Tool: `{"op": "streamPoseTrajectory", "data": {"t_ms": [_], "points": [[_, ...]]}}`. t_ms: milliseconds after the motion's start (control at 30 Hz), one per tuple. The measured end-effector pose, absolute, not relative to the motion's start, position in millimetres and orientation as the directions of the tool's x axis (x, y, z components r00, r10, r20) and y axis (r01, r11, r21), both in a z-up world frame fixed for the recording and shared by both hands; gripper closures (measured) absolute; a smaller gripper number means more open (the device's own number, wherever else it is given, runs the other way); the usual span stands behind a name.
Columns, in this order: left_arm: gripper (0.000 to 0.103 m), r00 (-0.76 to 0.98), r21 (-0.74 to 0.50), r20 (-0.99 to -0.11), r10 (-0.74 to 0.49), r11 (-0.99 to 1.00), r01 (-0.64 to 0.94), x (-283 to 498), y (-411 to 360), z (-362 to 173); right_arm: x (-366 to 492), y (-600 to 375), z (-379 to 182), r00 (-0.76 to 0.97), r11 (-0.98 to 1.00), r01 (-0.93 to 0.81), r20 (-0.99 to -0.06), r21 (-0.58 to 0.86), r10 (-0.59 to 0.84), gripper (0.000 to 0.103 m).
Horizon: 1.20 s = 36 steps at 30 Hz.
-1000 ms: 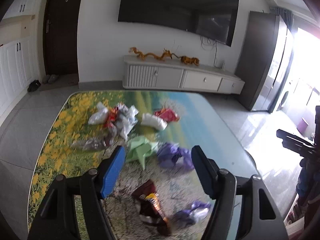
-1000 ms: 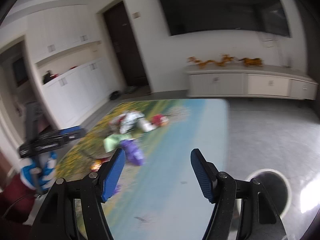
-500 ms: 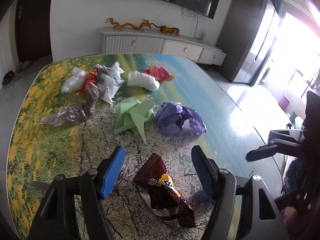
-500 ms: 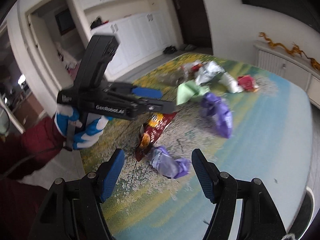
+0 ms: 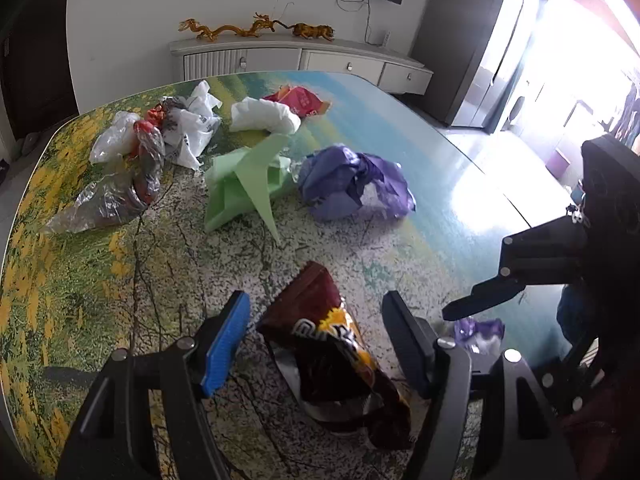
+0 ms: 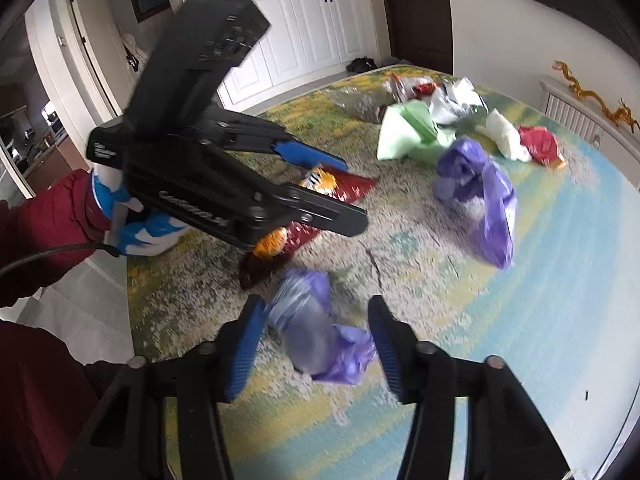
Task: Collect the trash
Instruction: 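Grasp the dark snack bag with the left tool while the right tool grasps a purple bag, then carry both bags to the white bin and open both tools to drop them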
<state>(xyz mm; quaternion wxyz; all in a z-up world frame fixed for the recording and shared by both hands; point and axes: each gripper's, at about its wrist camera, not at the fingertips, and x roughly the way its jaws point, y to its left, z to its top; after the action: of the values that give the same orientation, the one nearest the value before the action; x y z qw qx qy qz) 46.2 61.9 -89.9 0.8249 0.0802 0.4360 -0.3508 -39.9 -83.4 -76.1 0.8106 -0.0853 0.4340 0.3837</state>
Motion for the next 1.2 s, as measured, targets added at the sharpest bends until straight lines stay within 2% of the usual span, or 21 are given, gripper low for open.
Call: {"op": "streamPoseTrajectory", "data": {"t_ms": [67,167,233,533,900,1200], "points": [[0.038,0.388,-0.157,-0.775,-0.499,0.747,0.646,42,62,-91,-41,-89,-77,0.335,0.697,-0.689,-0.767,0.196,0.547,0.069],[0.05,0.422,-0.108,-0.776,-0.468,0.759,0.642,35,59,-92,-44,-96,-76,0.344,0.709,-0.675,-0.763,0.203,0.546,0.074],[0.06,0.422,-0.114,-0.774,-0.472,0.759,0.641,32,59,-92,-46,-100,-76,0.352,0.718,-0.664,-0.761,0.207,0.545,0.075],[0.078,0.456,-0.085,-0.773,-0.442,0.784,0.615,16,52,-88,-60,-126,-68,0.408,0.767,-0.594,-0.731,0.242,0.547,0.075],[0.079,0.498,-0.107,-0.743,-0.448,0.813,0.572,0,37,-50,-71,-182,-46,0.53,0.822,-0.486,-0.647,0.297,0.547,0.075],[0.079,0.455,-0.147,-0.716,-0.529,0.751,0.643,6,-42,-16,-81,-279,-41,0.681,0.895,-0.29,-0.584,0.339,0.442,0.075]]}}
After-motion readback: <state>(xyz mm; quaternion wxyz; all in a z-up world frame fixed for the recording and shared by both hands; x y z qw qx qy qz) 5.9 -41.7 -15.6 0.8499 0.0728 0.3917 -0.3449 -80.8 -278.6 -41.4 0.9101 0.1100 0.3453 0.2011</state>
